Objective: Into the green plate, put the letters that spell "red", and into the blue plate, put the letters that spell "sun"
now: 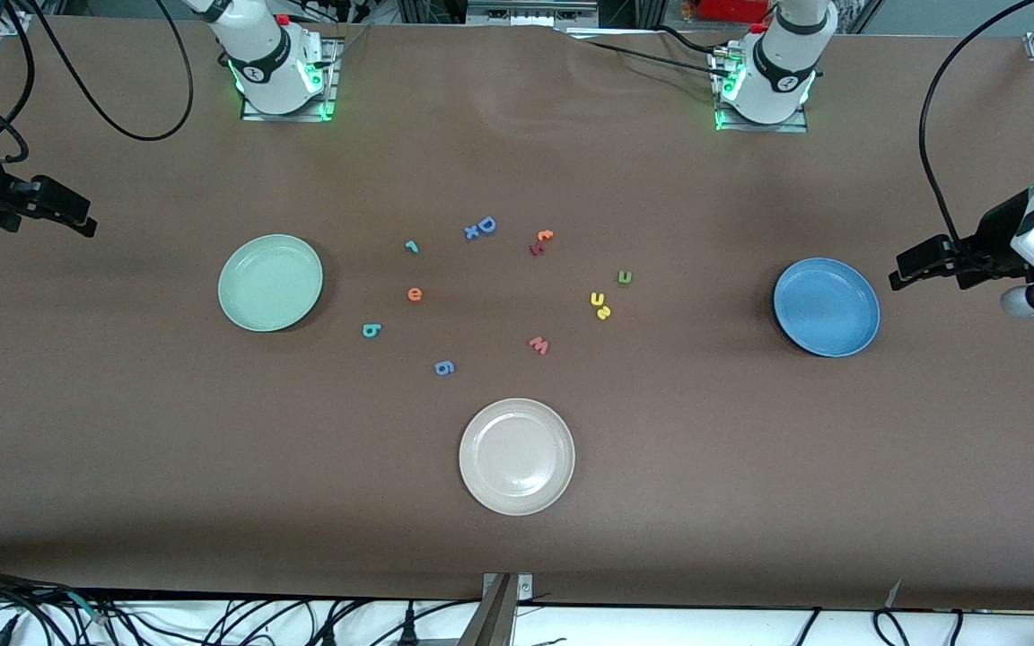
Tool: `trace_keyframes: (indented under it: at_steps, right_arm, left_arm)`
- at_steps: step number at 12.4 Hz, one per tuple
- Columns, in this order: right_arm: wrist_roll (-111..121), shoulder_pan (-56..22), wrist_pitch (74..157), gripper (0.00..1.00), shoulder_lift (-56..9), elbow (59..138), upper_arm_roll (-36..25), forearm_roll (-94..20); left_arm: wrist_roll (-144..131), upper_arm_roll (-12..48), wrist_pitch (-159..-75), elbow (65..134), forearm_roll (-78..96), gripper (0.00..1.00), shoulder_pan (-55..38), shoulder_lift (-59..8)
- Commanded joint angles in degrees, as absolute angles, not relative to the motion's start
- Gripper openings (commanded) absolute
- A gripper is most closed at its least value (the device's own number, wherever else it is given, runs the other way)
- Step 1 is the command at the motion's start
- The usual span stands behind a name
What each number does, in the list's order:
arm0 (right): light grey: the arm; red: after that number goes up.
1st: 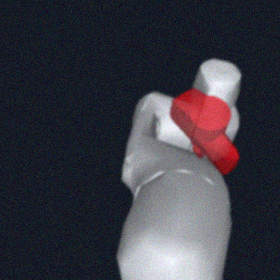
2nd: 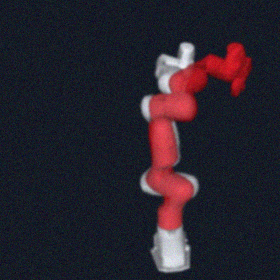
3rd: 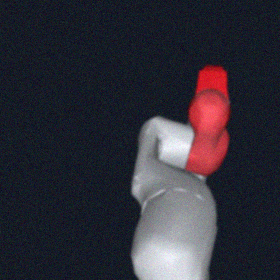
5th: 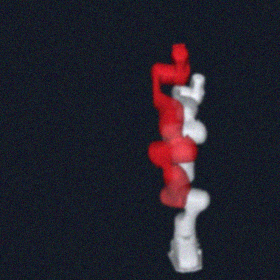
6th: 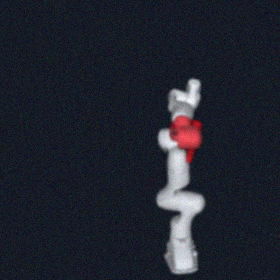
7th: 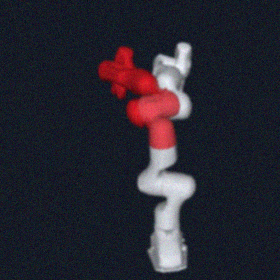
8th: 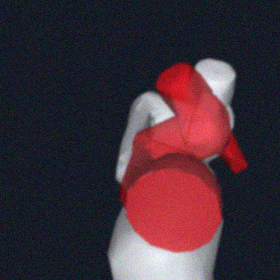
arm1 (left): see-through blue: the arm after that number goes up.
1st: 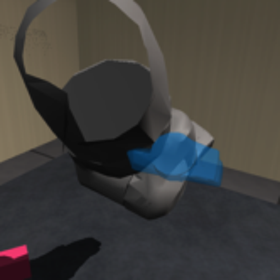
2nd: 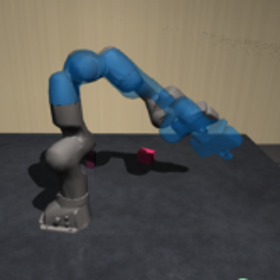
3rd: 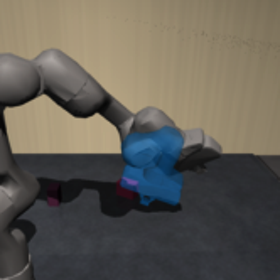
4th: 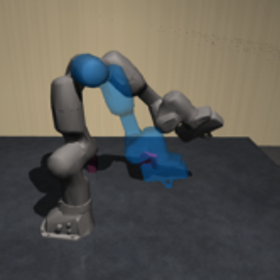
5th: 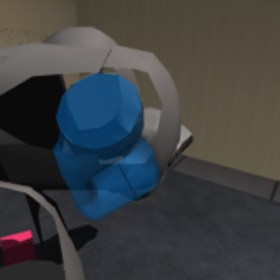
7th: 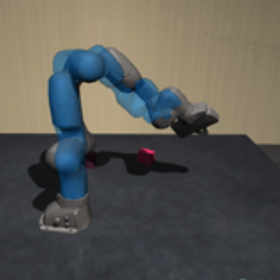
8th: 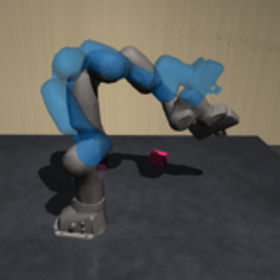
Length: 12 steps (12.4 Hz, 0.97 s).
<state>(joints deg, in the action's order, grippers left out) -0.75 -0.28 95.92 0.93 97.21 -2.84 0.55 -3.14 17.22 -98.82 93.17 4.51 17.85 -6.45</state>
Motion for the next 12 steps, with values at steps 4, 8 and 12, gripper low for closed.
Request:
trace_keyframes:
  at_steps: [4,8,12]
  right_arm:
    - [0.18,0.35,95.36,1.00,1.14,97.03,-2.46,0.97]
    - [0.26,0.35,95.36,1.00,1.14,97.03,-2.46,0.97]
    - [0.18,0.35,95.36,1.00,1.14,97.03,-2.46,0.97]
  left_arm:
    - [-3.16,17.31,-97.38,90.26,5.63,1.00,18.19,-7.29]
    - [-3.86,17.93,-97.30,90.26,3.35,1.00,16.53,-7.73]
    - [-4.84,17.67,-97.56,90.18,2.81,1.00,16.70,-7.65]
